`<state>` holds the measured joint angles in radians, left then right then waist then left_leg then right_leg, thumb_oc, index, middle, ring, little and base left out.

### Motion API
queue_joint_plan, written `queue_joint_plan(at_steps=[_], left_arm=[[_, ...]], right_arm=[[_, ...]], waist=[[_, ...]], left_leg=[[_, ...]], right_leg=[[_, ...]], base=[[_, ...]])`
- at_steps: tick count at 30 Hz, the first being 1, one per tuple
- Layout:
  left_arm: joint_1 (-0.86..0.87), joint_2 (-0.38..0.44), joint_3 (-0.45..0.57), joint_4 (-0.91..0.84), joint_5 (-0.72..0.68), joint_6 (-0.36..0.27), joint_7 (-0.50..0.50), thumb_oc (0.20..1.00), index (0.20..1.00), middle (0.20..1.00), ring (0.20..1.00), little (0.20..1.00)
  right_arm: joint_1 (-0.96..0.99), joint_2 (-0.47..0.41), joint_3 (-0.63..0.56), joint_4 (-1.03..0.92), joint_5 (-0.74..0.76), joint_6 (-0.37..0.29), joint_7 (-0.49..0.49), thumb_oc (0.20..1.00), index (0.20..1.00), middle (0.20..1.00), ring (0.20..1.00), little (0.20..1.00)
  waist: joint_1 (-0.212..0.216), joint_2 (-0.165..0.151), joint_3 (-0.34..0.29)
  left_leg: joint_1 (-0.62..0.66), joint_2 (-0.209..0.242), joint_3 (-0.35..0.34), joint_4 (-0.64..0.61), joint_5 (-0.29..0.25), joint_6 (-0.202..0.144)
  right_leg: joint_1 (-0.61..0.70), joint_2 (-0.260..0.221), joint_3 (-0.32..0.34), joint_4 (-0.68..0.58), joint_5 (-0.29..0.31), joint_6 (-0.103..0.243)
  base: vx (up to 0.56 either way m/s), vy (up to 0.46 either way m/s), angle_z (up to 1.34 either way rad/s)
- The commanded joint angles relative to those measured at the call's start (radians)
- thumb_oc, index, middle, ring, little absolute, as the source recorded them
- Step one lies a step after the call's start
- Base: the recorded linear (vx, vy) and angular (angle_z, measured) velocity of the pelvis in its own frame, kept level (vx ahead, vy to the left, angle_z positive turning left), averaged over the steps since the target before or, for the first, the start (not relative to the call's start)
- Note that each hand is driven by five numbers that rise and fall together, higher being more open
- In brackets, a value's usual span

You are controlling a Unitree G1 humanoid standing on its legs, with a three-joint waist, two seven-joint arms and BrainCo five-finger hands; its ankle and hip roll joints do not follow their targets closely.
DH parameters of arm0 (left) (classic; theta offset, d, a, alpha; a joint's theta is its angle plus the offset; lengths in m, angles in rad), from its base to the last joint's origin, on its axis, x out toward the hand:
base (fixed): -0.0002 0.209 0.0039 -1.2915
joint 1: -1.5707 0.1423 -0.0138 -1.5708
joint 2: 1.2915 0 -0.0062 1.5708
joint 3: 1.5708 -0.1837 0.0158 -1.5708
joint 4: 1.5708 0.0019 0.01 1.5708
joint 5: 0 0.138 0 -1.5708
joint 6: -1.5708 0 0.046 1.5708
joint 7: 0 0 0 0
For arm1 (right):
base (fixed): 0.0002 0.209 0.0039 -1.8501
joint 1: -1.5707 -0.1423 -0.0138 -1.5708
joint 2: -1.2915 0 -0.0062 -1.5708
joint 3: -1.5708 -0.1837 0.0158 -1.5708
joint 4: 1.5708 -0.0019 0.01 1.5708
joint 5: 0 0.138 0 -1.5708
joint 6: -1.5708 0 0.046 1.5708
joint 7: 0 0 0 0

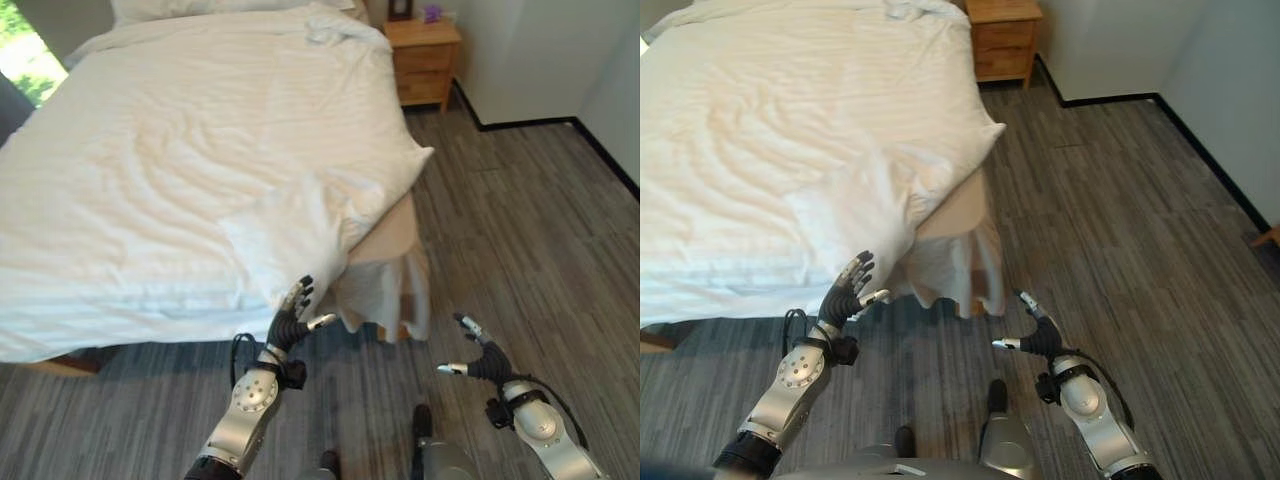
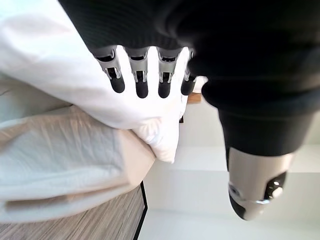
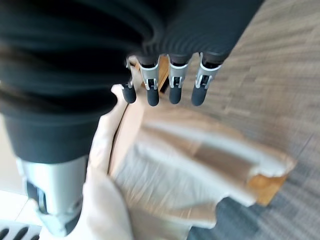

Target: Making the bed.

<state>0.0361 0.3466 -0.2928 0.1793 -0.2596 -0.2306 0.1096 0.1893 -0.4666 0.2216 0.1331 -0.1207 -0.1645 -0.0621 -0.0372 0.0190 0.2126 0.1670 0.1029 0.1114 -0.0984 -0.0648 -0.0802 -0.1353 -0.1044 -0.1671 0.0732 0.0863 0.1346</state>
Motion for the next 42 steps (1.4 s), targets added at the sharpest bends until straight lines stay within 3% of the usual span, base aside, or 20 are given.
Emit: queue_joint_plan(at_steps=[1,4,6,7,9,10,11,14,17,18,26,31,38,42], left_arm=[[-0.065,0.01,0.042,-0.032,0.077,-0.053,0.059,1.0,1.0,1.0,1.0,1.0],[-0.064,-0.015,0.114,-0.014,0.118,-0.049,0.14,1.0,1.0,1.0,1.0,1.0],[-0.086,-0.021,0.169,0.02,0.158,-0.035,0.212,1.0,1.0,1.0,1.0,1.0],[-0.107,-0.009,0.195,0.039,0.205,-0.027,0.249,1.0,1.0,1.0,1.0,1.0],[-0.184,0.022,0.234,0.09,0.262,-0.006,0.335,1.0,1.0,1.0,1.0,1.0],[-0.241,0.054,0.246,0.139,0.294,0.021,0.38,1.0,1.0,1.0,1.0,1.0],[-0.29,0.074,0.261,0.178,0.296,0.031,0.402,1.0,1.0,1.0,1.0,1.0],[-0.402,0.157,0.308,0.284,0.331,0.075,0.448,1.0,1.0,1.0,1.0,1.0],[-0.469,0.221,0.279,0.376,0.417,0.097,0.466,1.0,1.0,1.0,1.0,1.0],[-0.498,0.248,0.247,0.423,0.469,0.124,0.475,1.0,1.0,1.0,1.0,1.0],[-0.812,0.354,0.046,0.732,0.629,0.245,0.502,1.0,1.0,1.0,1.0,1.0],[-0.921,0.383,-0.018,0.847,0.656,0.263,0.499,1.0,1.0,1.0,1.0,1.0],[-1.025,0.406,-0.029,0.995,0.516,0.214,0.432,1.0,1.0,1.0,1.0,1.0],[-1.059,0.409,0.03,1.092,0.387,0.206,0.38,1.0,1.0,1.0,1.0,1.0]], right_arm=[[0.007,0.011,0.0,-0.069,-0.023,-0.043,-0.01,1.0,1.0,1.0,1.0,1.0],[0.029,0.024,-0.008,-0.055,0.002,-0.048,-0.022,1.0,1.0,1.0,1.0,1.0],[0.029,0.018,0.001,-0.061,0.005,-0.048,-0.013,1.0,1.0,1.0,1.0,1.0],[0.037,0.006,-0.005,-0.078,0.017,-0.056,-0.002,1.0,1.0,1.0,1.0,1.0],[0.049,-0.032,-0.01,-0.1,0.059,-0.075,0.012,1.0,1.0,1.0,1.0,1.0],[0.057,-0.063,-0.007,-0.117,0.079,-0.077,0.021,1.0,1.0,1.0,1.0,1.0],[0.064,-0.091,-0.012,-0.134,0.083,-0.074,0.026,1.0,1.0,1.0,1.0,1.0],[0.104,-0.147,-0.026,-0.166,0.102,-0.079,0.069,1.0,1.0,1.0,1.0,1.0],[0.135,-0.174,-0.039,-0.174,0.058,-0.09,0.071,1.0,1.0,1.0,1.0,1.0],[0.163,-0.17,-0.052,-0.178,0.046,-0.096,0.074,1.0,1.0,1.0,1.0,1.0],[0.187,-0.184,-0.001,-0.157,-0.005,-0.135,0.052,1.0,1.0,1.0,1.0,1.0],[0.187,-0.189,0.002,-0.15,-0.009,-0.147,0.042,1.0,1.0,1.0,1.0,1.0],[0.134,-0.184,0.005,-0.082,0.022,-0.136,0.024,1.0,1.0,1.0,1.0,1.0],[0.11,-0.166,0.007,-0.062,0.029,-0.121,0.026,1.0,1.0,1.0,1.0,1.0]], waist=[[-0.007,-0.026,0.029],[-0.006,-0.031,0.01],[0.0,-0.031,-0.003],[-0.001,-0.031,0.0],[-0.001,-0.039,0.026],[-0.011,-0.049,0.048],[-0.018,-0.056,0.065],[-0.039,-0.045,0.057],[-0.048,-0.008,0.031],[-0.068,0.003,0.018],[-0.122,-0.012,0.015],[-0.129,-0.028,0.029],[-0.147,-0.048,0.065],[-0.152,-0.051,0.075]], left_leg=[[-0.002,-0.055,-0.034,0.011,-0.02,0.012],[0.026,-0.053,-0.049,0.011,-0.05,-0.005],[0.035,-0.043,-0.036,0.052,-0.052,-0.02],[0.011,-0.032,-0.032,0.142,-0.046,-0.037],[-0.093,-0.014,-0.019,0.36,0.035,-0.096],[-0.153,0.005,0.008,0.473,0.079,-0.112],[-0.186,0.015,0.03,0.526,0.068,-0.108],[-0.211,0.075,0.124,0.353,0.027,-0.092],[-0.165,0.071,0.142,0.086,0.089,-0.083],[-0.145,0.067,0.151,0.053,0.106,-0.08],[-0.141,0.022,0.206,0.011,0.096,-0.052],[-0.163,0.016,0.22,0.011,0.09,-0.046],[-0.248,0.009,0.235,0.011,0.105,-0.048],[-0.291,0.012,0.235,0.011,0.11,-0.051]], right_leg=[[0.005,-0.071,-0.017,0.027,-0.037,0.068],[0.075,-0.058,0.021,-0.129,-0.013,0.064],[0.121,-0.049,0.034,-0.155,-0.028,0.051],[0.143,-0.048,0.034,-0.152,-0.036,0.038],[0.192,-0.054,0.022,-0.156,-0.055,0.007],[0.211,-0.059,0.006,-0.155,-0.066,-0.011],[0.22,-0.055,0.003,-0.152,-0.078,-0.017],[0.242,-0.061,-0.009,-0.16,-0.111,0.01],[0.255,-0.054,-0.007,-0.158,-0.132,0.035],[0.256,-0.057,-0.012,-0.157,-0.134,0.044],[0.174,-0.104,0.024,-0.103,-0.1,0.08],[0.139,-0.115,0.027,-0.114,-0.072,0.099],[0.033,-0.13,0.045,-0.14,-0.015,0.117],[-0.017,-0.135,0.047,-0.145,0.001,0.121]], base=[[0.26,-0.126,0.05],[0.26,-0.137,0.13],[0.19,-0.103,0.21],[0.13,-0.093,0.09],[0.07,-0.089,0.1],[0.02,-0.077,0.22],[0.08,-0.033,0.31],[0.22,0.149,0.08],[0.29,0.225,-0.01],[0.22,0.205,-0.09],[0.09,0.148,0.07],[0.01,0.056,-0.08],[-0.04,0.05,-0.07],[-0.03,0.019,-0.12]])
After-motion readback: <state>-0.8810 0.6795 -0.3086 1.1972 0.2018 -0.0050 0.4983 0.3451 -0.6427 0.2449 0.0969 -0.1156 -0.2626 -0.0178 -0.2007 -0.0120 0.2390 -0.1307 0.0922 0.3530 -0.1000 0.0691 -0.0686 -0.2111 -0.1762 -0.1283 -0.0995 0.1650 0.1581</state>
